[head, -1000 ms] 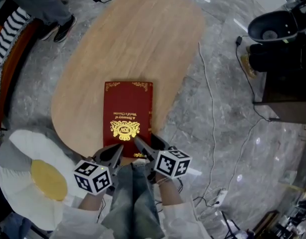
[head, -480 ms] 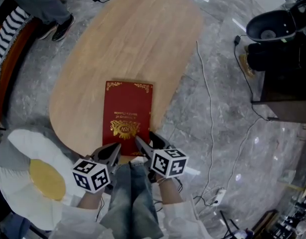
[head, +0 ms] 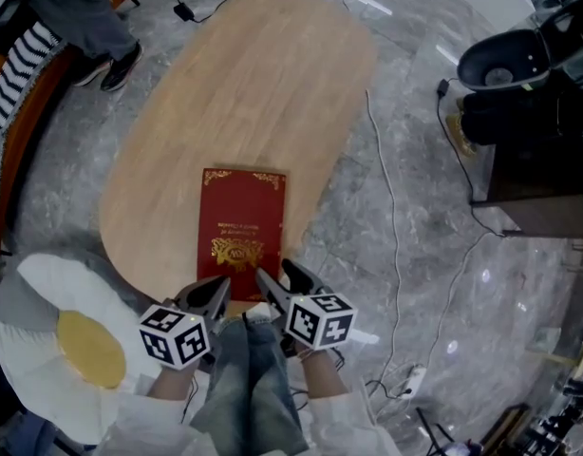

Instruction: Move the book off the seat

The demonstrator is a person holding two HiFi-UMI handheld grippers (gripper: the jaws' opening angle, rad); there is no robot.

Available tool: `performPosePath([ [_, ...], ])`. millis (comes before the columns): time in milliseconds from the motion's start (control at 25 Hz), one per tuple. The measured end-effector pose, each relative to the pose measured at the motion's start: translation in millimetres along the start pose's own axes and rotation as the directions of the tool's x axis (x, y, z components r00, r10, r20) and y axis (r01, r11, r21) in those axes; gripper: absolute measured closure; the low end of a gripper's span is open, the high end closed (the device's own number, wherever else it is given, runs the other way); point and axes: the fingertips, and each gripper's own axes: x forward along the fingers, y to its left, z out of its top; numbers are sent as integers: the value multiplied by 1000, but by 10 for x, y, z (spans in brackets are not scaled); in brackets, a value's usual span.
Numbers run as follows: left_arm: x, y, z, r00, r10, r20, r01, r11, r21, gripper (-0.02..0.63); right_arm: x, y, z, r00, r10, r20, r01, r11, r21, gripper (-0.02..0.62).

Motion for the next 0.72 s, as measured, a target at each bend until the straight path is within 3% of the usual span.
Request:
performPosePath([
  [520, -427, -629, 533, 999, -46, 0, 46, 995, 91, 600, -594, 774, 546, 994, 36, 106, -27, 996, -84, 345],
  [720, -760, -1015, 803, 996, -82, 40, 77, 991, 106, 600, -969, 1136, 799, 988, 47, 145, -27, 990, -135, 422],
])
